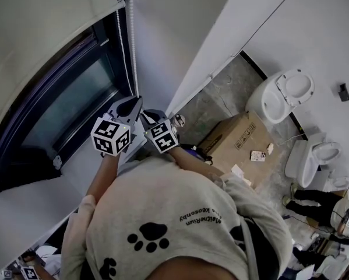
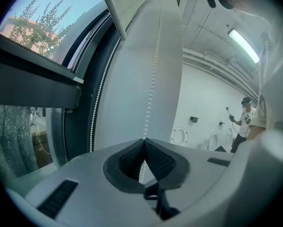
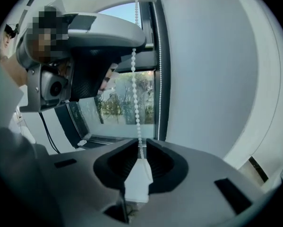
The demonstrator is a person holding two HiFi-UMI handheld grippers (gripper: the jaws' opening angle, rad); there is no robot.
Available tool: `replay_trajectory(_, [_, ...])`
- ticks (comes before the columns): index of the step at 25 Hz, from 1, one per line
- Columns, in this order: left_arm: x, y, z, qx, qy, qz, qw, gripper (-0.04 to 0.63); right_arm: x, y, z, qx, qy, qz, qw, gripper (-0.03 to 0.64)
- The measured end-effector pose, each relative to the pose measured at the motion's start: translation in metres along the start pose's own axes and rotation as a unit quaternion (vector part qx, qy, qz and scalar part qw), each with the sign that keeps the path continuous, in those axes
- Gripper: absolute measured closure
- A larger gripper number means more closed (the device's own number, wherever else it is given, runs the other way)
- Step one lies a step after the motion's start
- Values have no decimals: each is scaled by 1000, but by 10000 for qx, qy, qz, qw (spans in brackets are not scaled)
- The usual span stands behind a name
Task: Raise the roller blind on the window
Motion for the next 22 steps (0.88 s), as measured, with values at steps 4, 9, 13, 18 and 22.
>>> replay_trajectory(4, [-2,-5,3,-75,22,-33,10000,588,22,-25,8,-147,6,364,9992,503])
replay_trajectory(9, [-4,-7,2,-80,22,19,10000,588,75,-78,37,-242,333,1122,9928,494])
replay_trajectory(13, [-5,-7,4,-89,1,66,9999,588,114,-121,50,-269,356,1704,9844,494])
replay_trajectory(18, [-6,-6,4,-72,-9,85,9999,588,148,-194,53,-386,126,2612,9644,497])
replay_trajectory(22, [-7,-5,4,-86,8,64,9999,588,158,-235,55,-432,59,2849,9576,520])
Point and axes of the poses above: the fingertips, and each gripper's own axes: x backward along the fingers, z to its right, y out of its underside, the point moved 6 cm from there along x, backward along the fingers, and after that the axes turned 15 degrees about y, right-handed, at the moved point
